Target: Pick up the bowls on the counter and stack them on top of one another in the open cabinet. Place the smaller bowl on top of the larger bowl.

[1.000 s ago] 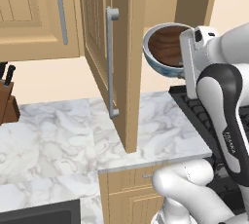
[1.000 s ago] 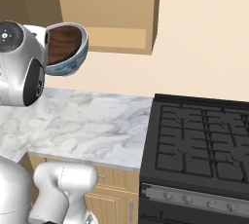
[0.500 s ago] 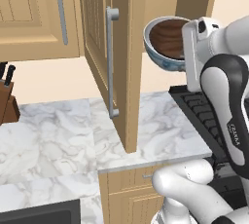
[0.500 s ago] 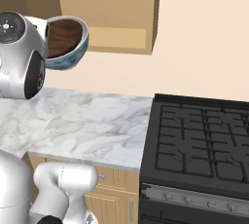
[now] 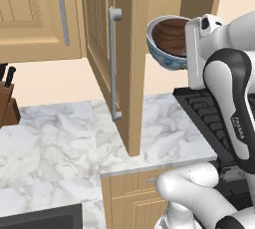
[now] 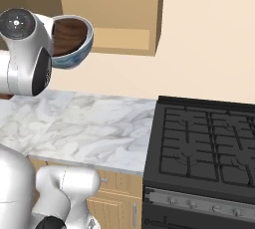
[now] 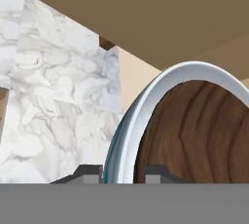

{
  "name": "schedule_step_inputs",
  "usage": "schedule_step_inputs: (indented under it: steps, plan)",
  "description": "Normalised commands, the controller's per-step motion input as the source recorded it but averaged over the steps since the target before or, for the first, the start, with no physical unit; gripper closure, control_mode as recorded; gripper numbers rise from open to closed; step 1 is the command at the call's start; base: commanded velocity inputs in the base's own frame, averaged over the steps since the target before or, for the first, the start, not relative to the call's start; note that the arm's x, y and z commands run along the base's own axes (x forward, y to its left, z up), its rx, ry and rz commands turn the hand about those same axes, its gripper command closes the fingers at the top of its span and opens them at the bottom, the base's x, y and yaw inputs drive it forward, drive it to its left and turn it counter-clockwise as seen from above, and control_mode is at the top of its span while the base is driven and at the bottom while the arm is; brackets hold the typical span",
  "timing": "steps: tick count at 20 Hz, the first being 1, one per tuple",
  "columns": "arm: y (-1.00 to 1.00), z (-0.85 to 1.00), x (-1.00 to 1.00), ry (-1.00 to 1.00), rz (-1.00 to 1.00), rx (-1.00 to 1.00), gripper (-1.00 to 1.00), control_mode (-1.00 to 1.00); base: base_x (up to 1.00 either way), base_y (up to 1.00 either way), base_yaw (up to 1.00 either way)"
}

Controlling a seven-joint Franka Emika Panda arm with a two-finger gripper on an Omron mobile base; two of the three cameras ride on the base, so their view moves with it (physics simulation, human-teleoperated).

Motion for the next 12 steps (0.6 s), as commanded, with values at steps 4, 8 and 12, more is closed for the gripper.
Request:
schedule_step_inputs:
  steps: [4, 8, 12]
  plan:
    - [0.02, 0.0, 0.2, -0.03, 0.0, 0.05, 1.0, -1.0, 0.0, 0.0, 0.0]
    - [0.02, 0.0, 0.18, -0.04, 0.0, 0.05, 1.0, -1.0, 0.0, 0.0, 0.0]
    - [0.03, 0.0, 0.16, -0.03, 0.0, 0.04, 1.0, -1.0, 0.0, 0.0, 0.0]
